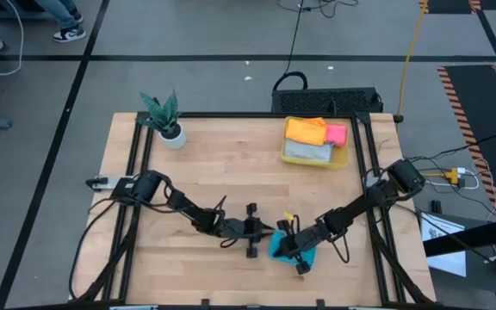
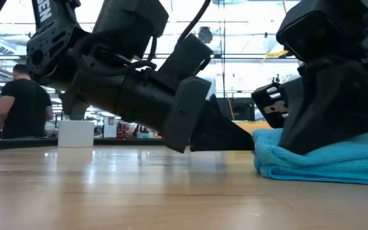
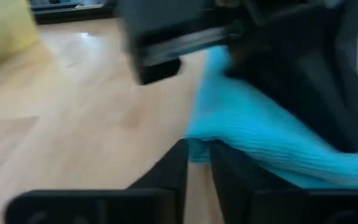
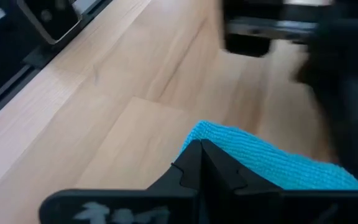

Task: Fold microfiber towels
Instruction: Fold the blue kitchen towel

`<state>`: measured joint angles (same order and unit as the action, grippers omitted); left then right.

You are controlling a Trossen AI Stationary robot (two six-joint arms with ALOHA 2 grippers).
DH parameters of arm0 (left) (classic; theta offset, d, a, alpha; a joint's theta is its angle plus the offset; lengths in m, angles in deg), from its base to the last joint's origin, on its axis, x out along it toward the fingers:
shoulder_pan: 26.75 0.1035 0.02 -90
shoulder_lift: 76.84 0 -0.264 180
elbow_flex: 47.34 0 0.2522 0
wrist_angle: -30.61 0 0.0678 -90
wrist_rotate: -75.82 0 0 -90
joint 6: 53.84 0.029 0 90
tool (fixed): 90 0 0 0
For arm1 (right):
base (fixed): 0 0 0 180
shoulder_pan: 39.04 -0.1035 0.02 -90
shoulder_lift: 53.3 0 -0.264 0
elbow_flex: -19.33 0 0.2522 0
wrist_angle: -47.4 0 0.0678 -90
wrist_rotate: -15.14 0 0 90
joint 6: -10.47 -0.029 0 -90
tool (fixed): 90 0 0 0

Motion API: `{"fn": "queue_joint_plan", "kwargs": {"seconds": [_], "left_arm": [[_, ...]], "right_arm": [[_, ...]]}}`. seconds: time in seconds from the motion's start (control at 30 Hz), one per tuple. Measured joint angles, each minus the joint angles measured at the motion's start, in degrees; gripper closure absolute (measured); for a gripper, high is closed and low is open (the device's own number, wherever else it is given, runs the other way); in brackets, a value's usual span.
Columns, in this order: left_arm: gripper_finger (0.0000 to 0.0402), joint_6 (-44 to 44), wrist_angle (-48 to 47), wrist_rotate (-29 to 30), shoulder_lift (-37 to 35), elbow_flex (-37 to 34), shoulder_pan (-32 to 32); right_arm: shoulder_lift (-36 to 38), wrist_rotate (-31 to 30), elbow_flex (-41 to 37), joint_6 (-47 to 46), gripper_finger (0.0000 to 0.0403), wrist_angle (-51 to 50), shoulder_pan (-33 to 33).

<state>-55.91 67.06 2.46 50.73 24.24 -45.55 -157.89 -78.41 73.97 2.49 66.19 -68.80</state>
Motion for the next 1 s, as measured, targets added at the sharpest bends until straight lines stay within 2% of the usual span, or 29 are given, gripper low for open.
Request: {"fn": "queue_joint_plan", "kwargs": {"seconds": [0.07,0.13,0.4,0.47,0.57,0.7,0.77,0.87,1.0], "left_arm": [[0.0357,-1.1,-0.8,2.9,0.0,0.0,-0.2],[0.0389,-2.5,-2.3,8.2,0.0,0.0,-0.8],[0.0398,-4.4,-9.0,29.1,-1.2,0.0,-6.5],[0.0399,-4.1,-10.6,30.6,-2.7,0.0,-7.8],[0.0398,-3.7,-11.0,28.1,-5.1,0.2,-9.0],[0.0399,-1.7,-9.7,19.0,-6.0,2.2,-8.5],[0.0399,-1.0,-10.0,14.2,-5.0,4.7,-7.3],[0.0398,0.9,-11.2,8.6,-2.7,8.9,-5.2],[0.0399,2.4,-17.7,3.6,0.6,15.3,-2.4]], "right_arm": [[0.0,0.7,0.0,0.3,0.0403,-0.8,-0.5],[0.6,0.8,0.0,0.3,0.0403,-2.5,-1.3],[6.4,0.7,0.0,0.1,0.0403,-5.0,-5.4],[8.2,0.3,0.1,-0.3,0.0403,-6.1,-6.6],[11.3,-5.4,0.1,-5.2,0.0403,-12.1,-8.3],[14.7,-11.9,0.1,-18.8,0.0403,-28.5,-10.0],[15.4,-14.1,0.0,-23.7,0.0403,-33.5,-11.2],[15.4,-16.6,-0.1,-27.2,0.0403,-36.1,-12.9],[15.5,-17.4,-2.3,-28.8,0.0403,-30.7,-14.6]]}}
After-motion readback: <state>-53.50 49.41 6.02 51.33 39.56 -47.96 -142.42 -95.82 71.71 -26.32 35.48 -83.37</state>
